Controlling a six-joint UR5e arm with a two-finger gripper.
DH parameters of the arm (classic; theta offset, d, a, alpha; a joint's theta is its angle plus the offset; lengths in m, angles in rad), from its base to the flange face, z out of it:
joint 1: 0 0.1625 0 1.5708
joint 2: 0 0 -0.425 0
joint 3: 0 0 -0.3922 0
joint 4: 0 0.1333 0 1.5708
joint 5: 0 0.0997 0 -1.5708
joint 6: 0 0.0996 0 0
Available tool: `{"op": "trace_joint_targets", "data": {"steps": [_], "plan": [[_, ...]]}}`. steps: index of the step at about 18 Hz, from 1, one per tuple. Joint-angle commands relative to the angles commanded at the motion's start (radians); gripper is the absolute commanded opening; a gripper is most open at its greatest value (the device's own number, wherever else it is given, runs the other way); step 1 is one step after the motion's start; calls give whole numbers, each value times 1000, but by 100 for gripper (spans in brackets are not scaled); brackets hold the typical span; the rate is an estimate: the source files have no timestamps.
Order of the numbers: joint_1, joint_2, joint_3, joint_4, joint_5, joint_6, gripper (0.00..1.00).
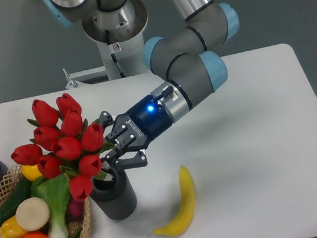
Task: Insert the flowers into the vase
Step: 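Lower the tulip stems into the grey vase opening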
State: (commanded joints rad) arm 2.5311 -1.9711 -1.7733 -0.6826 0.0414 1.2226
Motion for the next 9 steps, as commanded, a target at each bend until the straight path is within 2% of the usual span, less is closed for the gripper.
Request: {"op": "trace_joint_targets", "data": {"steps": [9], "plan": [[-5, -15, -27, 0, 3, 8, 27]]}}
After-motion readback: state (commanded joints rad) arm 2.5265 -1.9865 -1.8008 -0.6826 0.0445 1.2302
